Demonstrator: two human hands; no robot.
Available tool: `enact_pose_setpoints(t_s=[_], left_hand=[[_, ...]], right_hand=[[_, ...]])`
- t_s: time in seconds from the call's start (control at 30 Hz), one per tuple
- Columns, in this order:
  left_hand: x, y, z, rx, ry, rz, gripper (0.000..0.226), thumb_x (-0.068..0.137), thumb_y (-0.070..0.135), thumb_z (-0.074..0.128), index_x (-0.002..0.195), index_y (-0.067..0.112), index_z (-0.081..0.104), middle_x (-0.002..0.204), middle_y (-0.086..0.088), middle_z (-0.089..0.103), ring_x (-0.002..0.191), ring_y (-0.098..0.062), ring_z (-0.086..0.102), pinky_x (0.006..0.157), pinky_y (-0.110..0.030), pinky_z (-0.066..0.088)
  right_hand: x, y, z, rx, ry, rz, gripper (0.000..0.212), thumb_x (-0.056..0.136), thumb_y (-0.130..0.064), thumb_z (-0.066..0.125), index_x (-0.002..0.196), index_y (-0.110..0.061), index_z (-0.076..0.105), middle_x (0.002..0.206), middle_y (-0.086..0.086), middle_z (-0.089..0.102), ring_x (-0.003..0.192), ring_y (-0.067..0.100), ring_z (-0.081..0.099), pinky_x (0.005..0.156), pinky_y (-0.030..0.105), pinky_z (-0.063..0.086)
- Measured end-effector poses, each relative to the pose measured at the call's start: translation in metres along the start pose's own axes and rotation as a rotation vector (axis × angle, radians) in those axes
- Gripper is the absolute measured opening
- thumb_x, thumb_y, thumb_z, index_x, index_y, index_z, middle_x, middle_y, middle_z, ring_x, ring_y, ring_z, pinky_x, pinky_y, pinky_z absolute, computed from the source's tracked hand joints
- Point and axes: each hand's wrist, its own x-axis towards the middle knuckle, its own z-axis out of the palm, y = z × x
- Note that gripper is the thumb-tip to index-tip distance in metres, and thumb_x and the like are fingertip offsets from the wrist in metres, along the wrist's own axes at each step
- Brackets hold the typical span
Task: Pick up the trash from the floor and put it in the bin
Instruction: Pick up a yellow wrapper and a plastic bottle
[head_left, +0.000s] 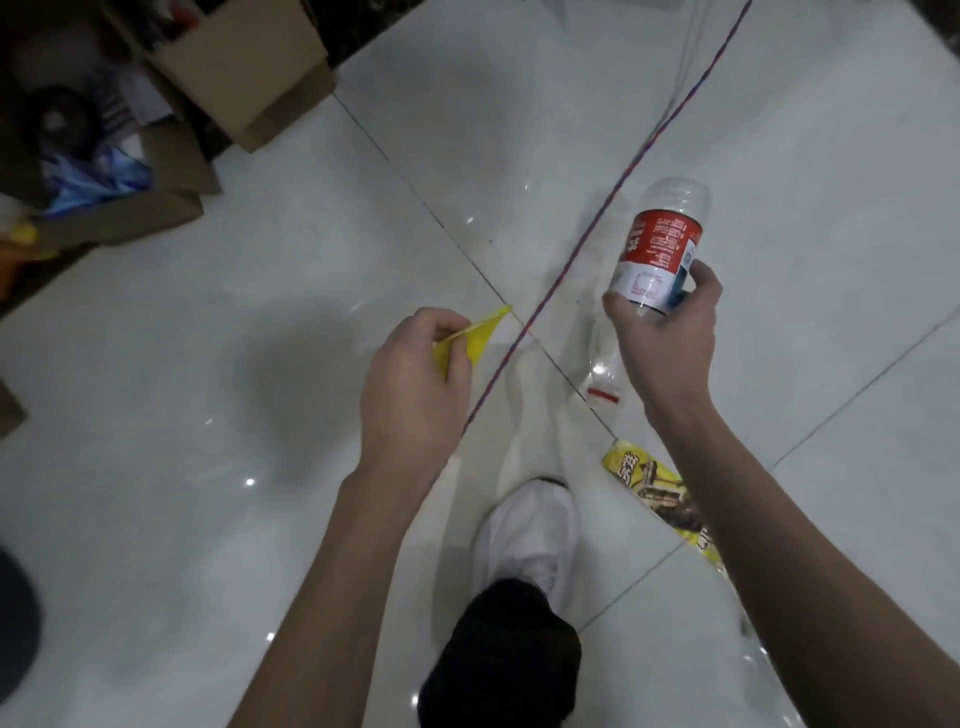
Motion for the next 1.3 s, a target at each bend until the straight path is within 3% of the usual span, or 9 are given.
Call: enact_pose_setpoints(t_s=[0.17, 0.3, 0.4, 0.5, 0.6, 0.77, 0.97, 1.13, 1.3], left_hand=[[-0.053, 0.067, -0.122, -0.091, 0.041, -0.065, 0.017, 0.090, 0.016, 0.057, 0.099, 0.028, 0.065, 0.093, 0.013, 0.067, 0.087, -0.013, 0.064, 0.079, -0.027, 0.049], [-0.110, 0.117, -0.231, -0.171, 0.090, -0.113, 0.026, 0.089, 0.009, 0.056, 0.100, 0.030, 0.064, 0.093, 0.014, 0.066, 0.087, -0.010, 0.062, 0.076, -0.013, 0.044], [-0.162, 0.145, -0.313, -0.204, 0.107, -0.143, 0.029, 0.089, 0.004, 0.055, 0.100, 0.029, 0.064, 0.093, 0.016, 0.065, 0.088, -0.009, 0.061, 0.080, -0.019, 0.047], [-0.203, 0.152, -0.386, -0.196, 0.137, -0.131, 0.028, 0.090, 0.003, 0.055, 0.103, 0.024, 0.068, 0.099, 0.008, 0.068, 0.096, -0.013, 0.062, 0.086, -0.026, 0.047], [-0.232, 0.137, -0.446, -0.139, 0.210, -0.132, 0.029, 0.089, 0.001, 0.057, 0.102, 0.023, 0.070, 0.099, 0.007, 0.067, 0.093, -0.007, 0.058, 0.084, -0.010, 0.039], [-0.269, 0.066, -0.527, -0.119, 0.295, -0.225, 0.026, 0.090, 0.002, 0.059, 0.102, 0.023, 0.070, 0.097, 0.007, 0.066, 0.093, -0.008, 0.059, 0.085, -0.023, 0.045], [-0.308, -0.065, -0.611, -0.150, 0.318, -0.431, 0.031, 0.090, 0.003, 0.057, 0.113, 0.021, 0.070, 0.106, 0.009, 0.068, 0.097, -0.005, 0.059, 0.083, -0.010, 0.042], [-0.326, -0.165, -0.661, -0.140, 0.271, -0.575, 0.035, 0.090, 0.003, 0.055, 0.118, 0.019, 0.067, 0.113, 0.001, 0.069, 0.101, -0.016, 0.062, 0.088, -0.026, 0.046], [-0.307, -0.242, -0.679, -0.125, 0.283, -0.605, 0.032, 0.090, 0.003, 0.054, 0.117, 0.018, 0.064, 0.108, 0.004, 0.067, 0.096, -0.013, 0.060, 0.078, -0.013, 0.038]], right_hand=[[-0.116, -0.102, -0.049, 0.035, -0.028, -0.047, 0.080, 0.086, -0.027, 0.079, 0.151, -0.020, 0.033, 0.119, -0.012, 0.058, 0.099, 0.000, 0.066, 0.076, 0.013, 0.051], [-0.223, -0.190, -0.079, 0.070, -0.065, -0.080, 0.072, 0.085, -0.025, 0.081, 0.144, -0.024, 0.040, 0.128, -0.003, 0.058, 0.111, 0.011, 0.065, 0.095, 0.036, 0.057], [-0.308, -0.244, -0.094, 0.087, -0.113, -0.086, 0.072, 0.085, -0.023, 0.081, 0.144, -0.025, 0.041, 0.134, 0.003, 0.056, 0.117, 0.019, 0.064, 0.100, 0.043, 0.055], [-0.382, -0.281, -0.095, 0.138, -0.154, -0.104, 0.069, 0.086, -0.023, 0.081, 0.143, -0.030, 0.044, 0.129, -0.001, 0.061, 0.108, 0.009, 0.067, 0.092, 0.029, 0.057], [-0.442, -0.300, -0.078, 0.164, -0.214, -0.093, 0.068, 0.086, -0.022, 0.081, 0.142, -0.033, 0.045, 0.128, -0.006, 0.062, 0.101, -0.006, 0.065, 0.079, 0.012, 0.053], [-0.538, -0.310, -0.011, 0.152, -0.336, -0.068, 0.066, 0.086, -0.024, 0.081, 0.138, -0.039, 0.044, 0.127, -0.010, 0.060, 0.113, 0.010, 0.065, 0.092, 0.033, 0.057], [-0.639, -0.292, 0.113, 0.090, -0.411, -0.043, 0.068, 0.086, -0.023, 0.082, 0.140, -0.033, 0.043, 0.131, -0.005, 0.059, 0.113, 0.010, 0.065, 0.095, 0.032, 0.055], [-0.700, -0.256, 0.194, 0.018, -0.438, 0.014, 0.071, 0.085, -0.028, 0.083, 0.144, -0.028, 0.043, 0.129, -0.007, 0.061, 0.105, -0.001, 0.063, 0.092, 0.027, 0.054], [-0.738, -0.217, 0.247, -0.067, -0.463, 0.017, 0.069, 0.085, -0.028, 0.083, 0.141, -0.029, 0.044, 0.129, -0.005, 0.062, 0.109, 0.004, 0.065, 0.089, 0.024, 0.054]])
